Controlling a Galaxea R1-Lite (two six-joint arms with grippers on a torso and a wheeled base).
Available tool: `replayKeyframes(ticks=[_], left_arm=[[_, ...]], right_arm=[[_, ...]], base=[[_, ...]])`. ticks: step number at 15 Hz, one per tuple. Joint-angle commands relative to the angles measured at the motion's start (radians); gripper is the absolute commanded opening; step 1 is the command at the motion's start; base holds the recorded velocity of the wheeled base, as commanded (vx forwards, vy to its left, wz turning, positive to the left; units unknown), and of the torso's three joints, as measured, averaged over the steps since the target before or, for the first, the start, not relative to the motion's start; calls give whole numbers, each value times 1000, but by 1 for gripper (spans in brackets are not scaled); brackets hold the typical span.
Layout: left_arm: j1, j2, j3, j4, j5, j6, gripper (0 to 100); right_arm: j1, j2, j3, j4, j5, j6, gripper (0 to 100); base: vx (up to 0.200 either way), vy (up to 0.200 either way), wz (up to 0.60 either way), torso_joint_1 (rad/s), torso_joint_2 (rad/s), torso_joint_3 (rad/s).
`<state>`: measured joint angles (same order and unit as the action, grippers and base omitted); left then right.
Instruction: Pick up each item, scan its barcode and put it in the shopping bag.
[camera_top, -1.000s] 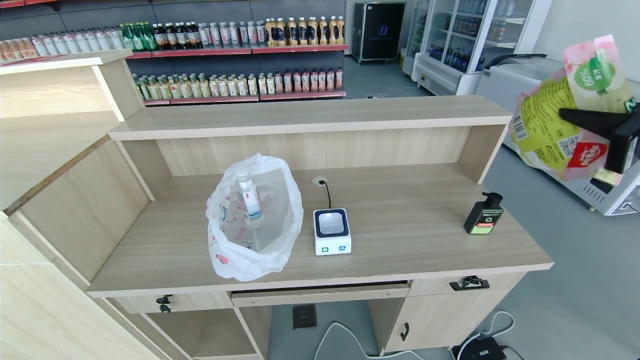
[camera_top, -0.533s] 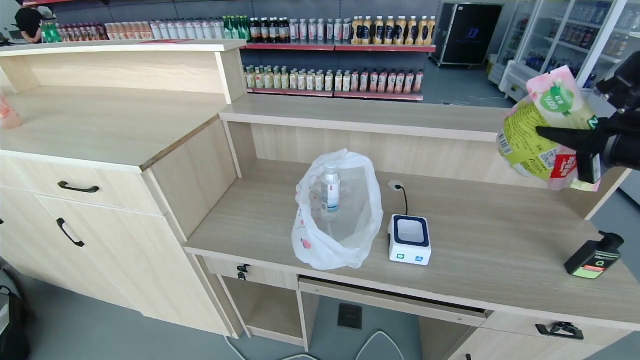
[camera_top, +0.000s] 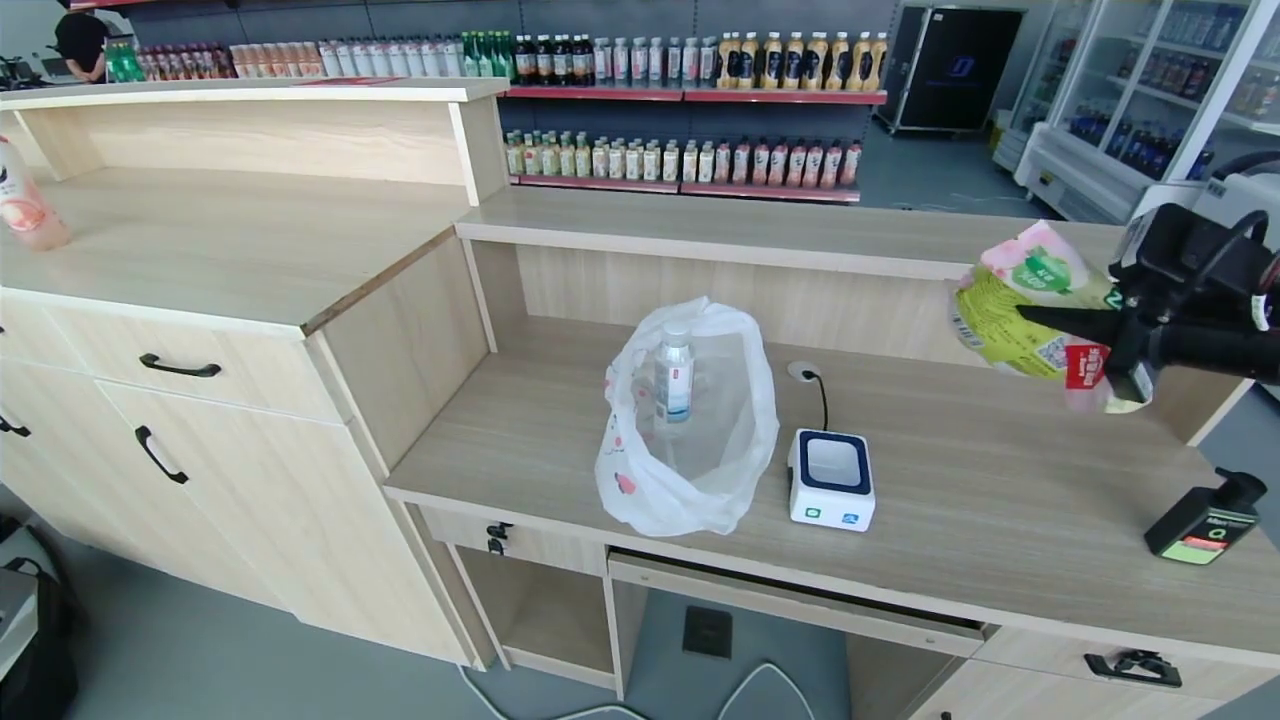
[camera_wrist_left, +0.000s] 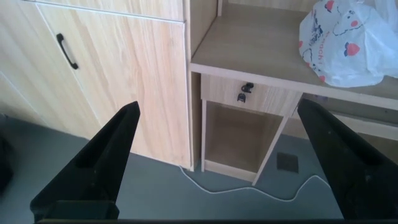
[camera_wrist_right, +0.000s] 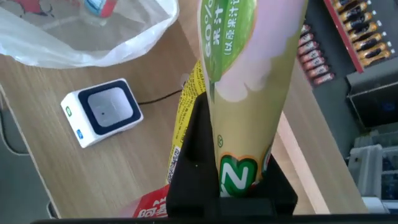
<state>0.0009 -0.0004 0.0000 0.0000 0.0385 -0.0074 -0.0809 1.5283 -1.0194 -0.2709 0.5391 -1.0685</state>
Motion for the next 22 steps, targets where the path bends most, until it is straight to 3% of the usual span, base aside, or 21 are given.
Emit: replayKeyframes(ticks=[1,4,11,17,22], left_arm=[[1,0,0,0,1,-2,100],[1,0,0,0,0,0,100],[1,0,0,0,0,0,100],[1,0,0,0,1,0,100],[1,0,0,0,0,0,100]], right_arm=[[-16,52,-5,4,65,-88,0],[-53,110,-21,41,185,-237,0],[-86,253,-62,48,262,-277,0],[-140,299,-67,145,328,-591,0],[-123,343,-88,145,357,-642,0]], base=[[0,0,0,0,0,0],[0,0,0,0,0,0],[0,0,0,0,0,0],[0,0,0,0,0,0],[0,0,0,0,0,0]])
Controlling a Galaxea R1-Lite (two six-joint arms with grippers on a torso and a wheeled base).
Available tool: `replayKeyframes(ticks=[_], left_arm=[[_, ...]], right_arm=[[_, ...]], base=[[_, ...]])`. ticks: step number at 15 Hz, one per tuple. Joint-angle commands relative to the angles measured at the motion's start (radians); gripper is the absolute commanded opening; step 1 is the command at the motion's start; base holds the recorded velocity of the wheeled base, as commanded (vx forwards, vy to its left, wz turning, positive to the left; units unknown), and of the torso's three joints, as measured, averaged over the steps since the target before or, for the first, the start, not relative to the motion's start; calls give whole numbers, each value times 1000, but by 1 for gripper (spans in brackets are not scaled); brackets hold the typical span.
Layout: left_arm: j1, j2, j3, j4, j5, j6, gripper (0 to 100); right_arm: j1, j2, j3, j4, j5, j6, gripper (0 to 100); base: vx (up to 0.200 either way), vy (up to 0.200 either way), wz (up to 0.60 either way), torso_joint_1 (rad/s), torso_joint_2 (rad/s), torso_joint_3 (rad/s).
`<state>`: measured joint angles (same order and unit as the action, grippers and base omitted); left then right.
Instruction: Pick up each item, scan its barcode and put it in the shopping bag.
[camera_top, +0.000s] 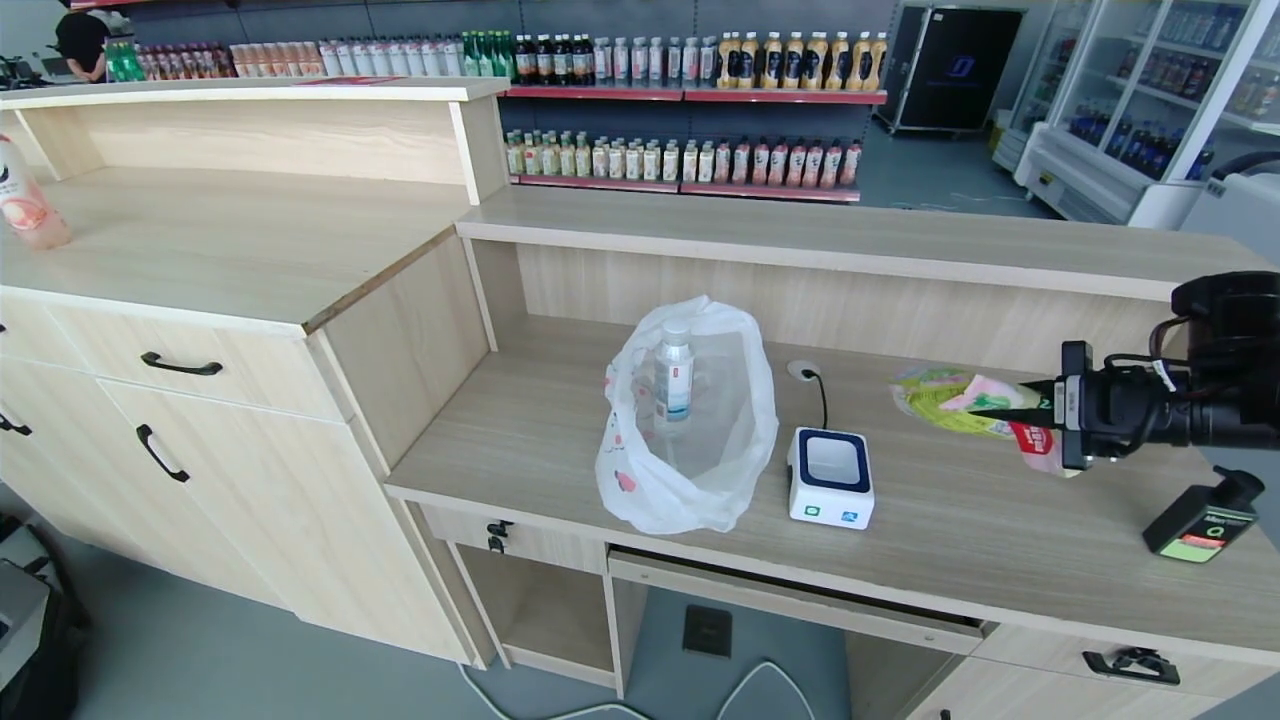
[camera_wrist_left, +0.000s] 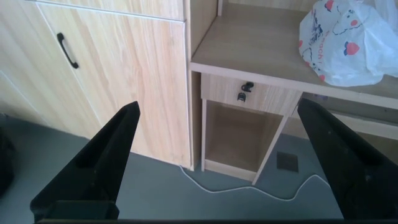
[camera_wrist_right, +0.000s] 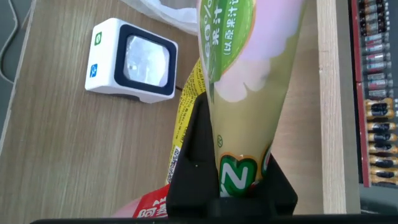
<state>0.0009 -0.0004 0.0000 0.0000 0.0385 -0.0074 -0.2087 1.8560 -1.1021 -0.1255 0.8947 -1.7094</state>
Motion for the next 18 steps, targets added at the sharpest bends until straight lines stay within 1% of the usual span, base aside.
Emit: replayKeyframes(ticks=[1,4,7,13,18], left_arm=[[1,0,0,0,0,0,100],[1,0,0,0,1,0,100],[1,0,0,0,0,0,100],[1,0,0,0,1,0,100],[1,0,0,0,1,-2,100]], right_arm=[[8,20,-7,1,13,-3,0],[40,31,-1,1,41,-16,0],[55,32,2,3,41,-56,0],[43,48,-1,7,38,-131,0],[45,66,-2,92,35,-240,0]], base=[[0,0,0,0,0,0],[0,0,0,0,0,0],[0,0,0,0,0,0],[0,0,0,0,0,0],[0,0,0,0,0,0]])
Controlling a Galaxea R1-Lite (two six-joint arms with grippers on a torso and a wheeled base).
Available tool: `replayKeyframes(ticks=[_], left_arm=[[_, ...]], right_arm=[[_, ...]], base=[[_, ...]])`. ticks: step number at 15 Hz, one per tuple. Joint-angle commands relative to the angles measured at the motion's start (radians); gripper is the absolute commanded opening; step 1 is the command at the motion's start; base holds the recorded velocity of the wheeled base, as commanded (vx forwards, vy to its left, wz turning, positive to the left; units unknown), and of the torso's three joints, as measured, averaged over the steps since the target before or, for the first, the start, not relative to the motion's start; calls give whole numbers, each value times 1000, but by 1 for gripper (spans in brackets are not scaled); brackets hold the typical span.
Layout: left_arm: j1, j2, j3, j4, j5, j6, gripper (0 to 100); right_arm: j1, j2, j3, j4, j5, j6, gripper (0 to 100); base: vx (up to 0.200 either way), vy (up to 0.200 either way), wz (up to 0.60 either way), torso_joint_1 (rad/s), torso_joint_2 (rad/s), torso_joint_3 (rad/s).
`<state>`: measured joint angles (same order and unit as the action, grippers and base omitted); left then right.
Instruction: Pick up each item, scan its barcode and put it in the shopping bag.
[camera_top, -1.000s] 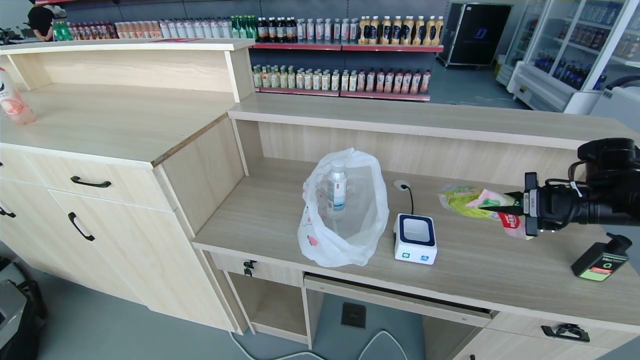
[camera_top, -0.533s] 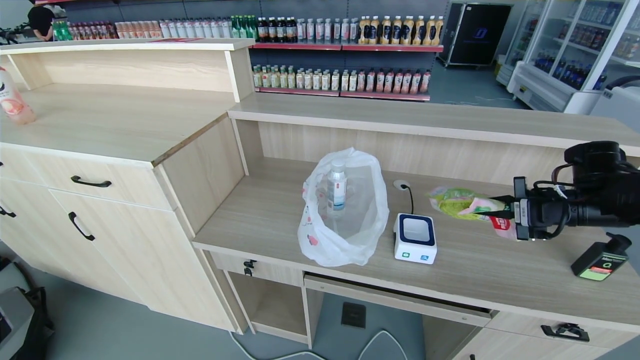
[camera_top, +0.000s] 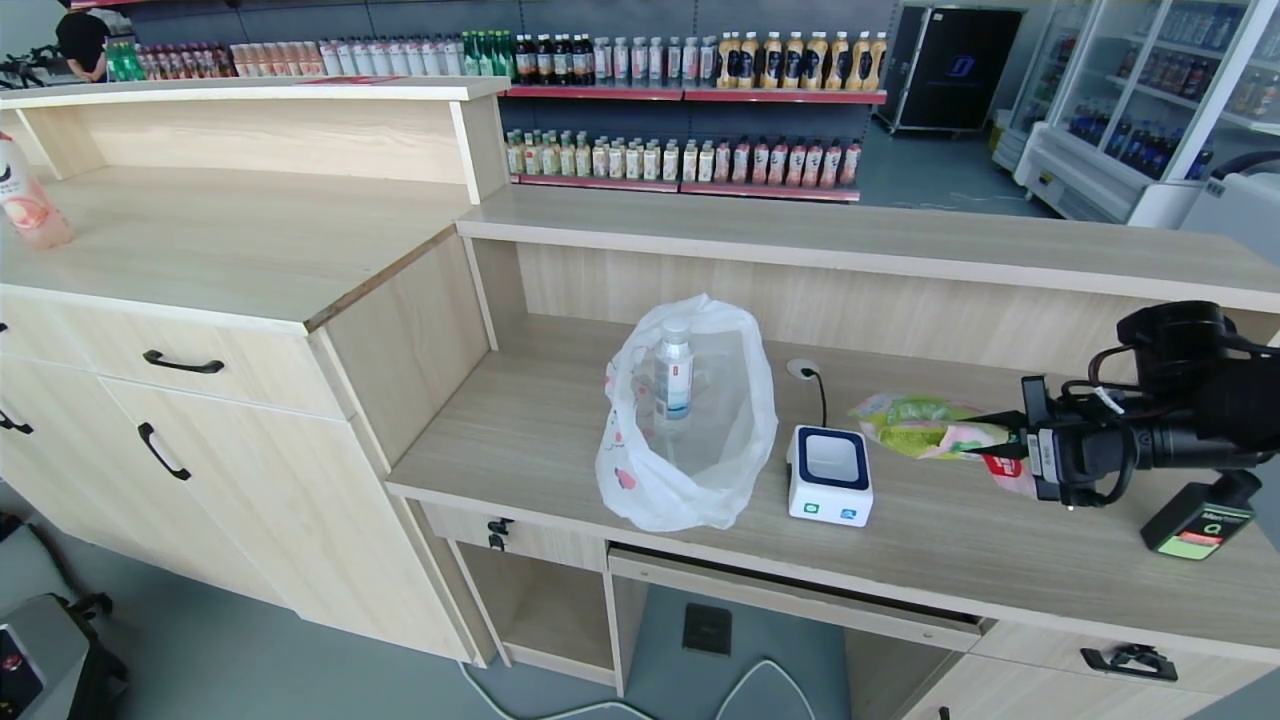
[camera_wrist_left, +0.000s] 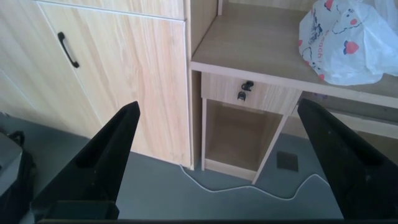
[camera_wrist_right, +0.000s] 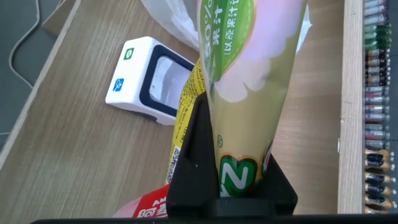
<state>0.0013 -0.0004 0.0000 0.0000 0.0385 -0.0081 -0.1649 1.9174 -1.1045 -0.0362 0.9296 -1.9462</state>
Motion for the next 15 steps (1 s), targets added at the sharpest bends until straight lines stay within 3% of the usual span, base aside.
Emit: replayKeyframes(ticks=[1,15], left_arm=[[0,0,0,0,1,0,100],[2,0,0,0,0,0,100]], right_arm=[[1,6,-3,18,0,-16,0],[31,15,-17,22,3,-11,0]], base=[[0,0,0,0,0,0],[0,0,0,0,0,0]])
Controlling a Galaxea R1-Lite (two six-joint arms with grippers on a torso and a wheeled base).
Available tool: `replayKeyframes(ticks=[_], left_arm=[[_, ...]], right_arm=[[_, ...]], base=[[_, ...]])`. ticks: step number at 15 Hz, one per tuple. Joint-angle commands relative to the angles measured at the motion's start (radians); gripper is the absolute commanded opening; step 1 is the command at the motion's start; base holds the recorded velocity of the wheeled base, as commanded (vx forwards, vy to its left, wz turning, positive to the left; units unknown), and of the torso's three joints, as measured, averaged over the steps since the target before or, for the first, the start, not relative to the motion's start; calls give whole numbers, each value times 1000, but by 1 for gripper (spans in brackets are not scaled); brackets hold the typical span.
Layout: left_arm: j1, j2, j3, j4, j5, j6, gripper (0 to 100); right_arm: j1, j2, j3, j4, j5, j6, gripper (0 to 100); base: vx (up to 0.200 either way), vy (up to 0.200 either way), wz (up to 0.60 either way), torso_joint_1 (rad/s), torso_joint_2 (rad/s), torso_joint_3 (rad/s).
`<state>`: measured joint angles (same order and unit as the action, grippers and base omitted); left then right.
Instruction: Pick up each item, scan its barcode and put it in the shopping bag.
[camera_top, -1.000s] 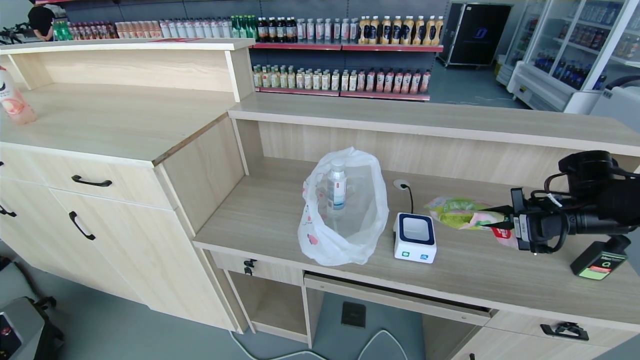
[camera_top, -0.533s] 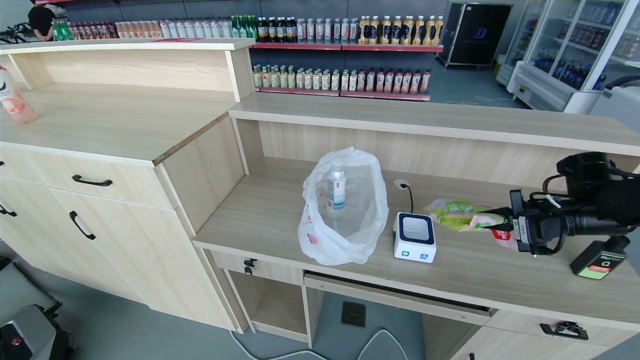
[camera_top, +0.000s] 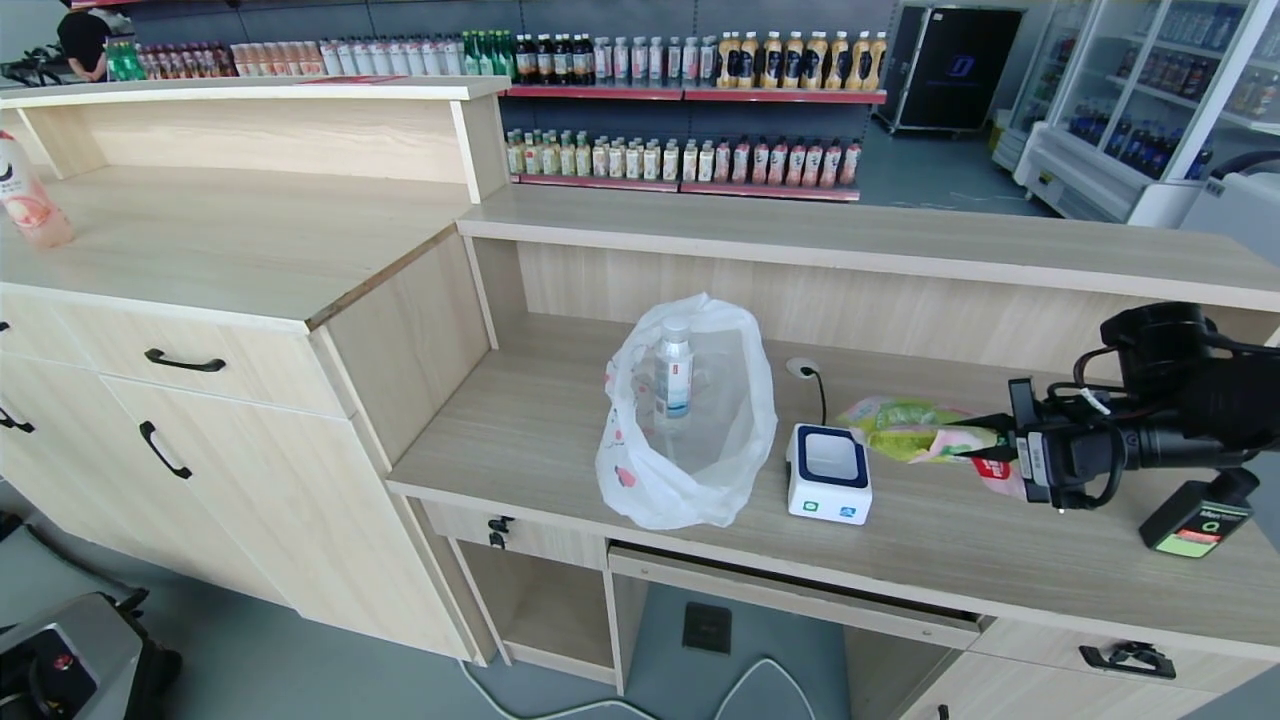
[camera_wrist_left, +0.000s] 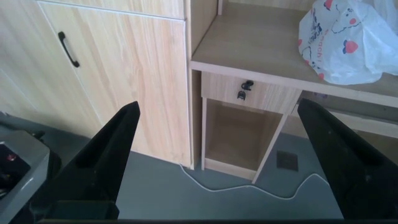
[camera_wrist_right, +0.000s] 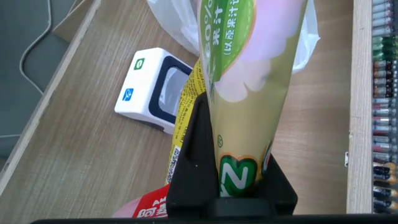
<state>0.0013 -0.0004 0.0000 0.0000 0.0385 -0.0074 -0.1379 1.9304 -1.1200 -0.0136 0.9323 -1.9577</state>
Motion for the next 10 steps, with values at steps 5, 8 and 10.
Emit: replayKeyframes(ticks=[5,8,10], left_arm=[[0,0,0,0,0,0,100],[0,0,0,0,1,0,100],[0,0,0,0,1,0,100]], right_arm=[[4,2,0,0,0,0,0],[12,-70,-20,9,-6,83,0],[4,-228,-32,112,-36,286,0]], base=[[0,0,0,0,0,0],[0,0,0,0,0,0],[0,0,0,0,0,0]])
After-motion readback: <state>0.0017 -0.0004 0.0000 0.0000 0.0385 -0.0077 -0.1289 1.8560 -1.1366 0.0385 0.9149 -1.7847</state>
